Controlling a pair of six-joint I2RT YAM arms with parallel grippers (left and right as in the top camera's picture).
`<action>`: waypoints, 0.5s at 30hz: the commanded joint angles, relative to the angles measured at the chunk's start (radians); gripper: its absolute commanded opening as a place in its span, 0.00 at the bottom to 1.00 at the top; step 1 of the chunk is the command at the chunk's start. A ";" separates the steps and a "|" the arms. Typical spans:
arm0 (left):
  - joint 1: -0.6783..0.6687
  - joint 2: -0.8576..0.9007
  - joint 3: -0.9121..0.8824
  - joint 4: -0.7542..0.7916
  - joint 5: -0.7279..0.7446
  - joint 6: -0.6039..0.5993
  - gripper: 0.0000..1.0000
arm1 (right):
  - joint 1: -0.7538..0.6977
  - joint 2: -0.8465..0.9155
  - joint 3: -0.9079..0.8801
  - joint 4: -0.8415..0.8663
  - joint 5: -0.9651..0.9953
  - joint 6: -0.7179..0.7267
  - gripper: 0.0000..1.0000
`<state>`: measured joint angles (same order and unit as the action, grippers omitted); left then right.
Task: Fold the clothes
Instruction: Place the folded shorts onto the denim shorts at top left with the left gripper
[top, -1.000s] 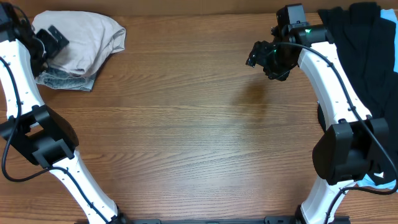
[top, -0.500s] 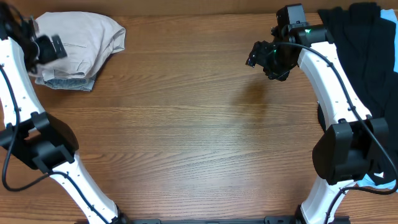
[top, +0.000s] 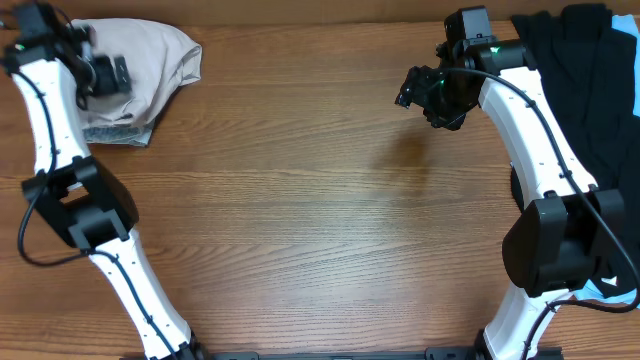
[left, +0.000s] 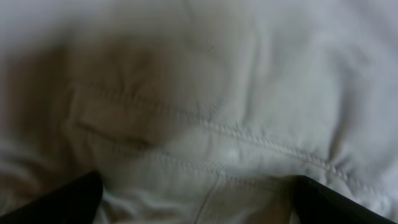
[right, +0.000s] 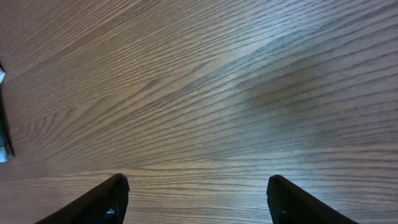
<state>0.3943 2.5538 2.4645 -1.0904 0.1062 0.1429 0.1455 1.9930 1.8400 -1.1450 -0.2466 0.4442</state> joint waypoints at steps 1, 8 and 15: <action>0.011 0.095 0.005 0.008 -0.013 0.026 1.00 | -0.001 0.012 0.011 -0.001 0.011 -0.004 0.75; 0.019 0.092 0.010 0.018 -0.008 -0.002 1.00 | -0.001 0.004 0.011 -0.001 0.010 -0.003 0.75; 0.017 -0.138 0.071 -0.027 0.047 -0.014 1.00 | -0.018 -0.121 0.143 -0.086 0.085 -0.034 1.00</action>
<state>0.4015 2.5778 2.4825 -1.1000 0.1165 0.1375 0.1398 1.9892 1.8767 -1.1912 -0.2325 0.4267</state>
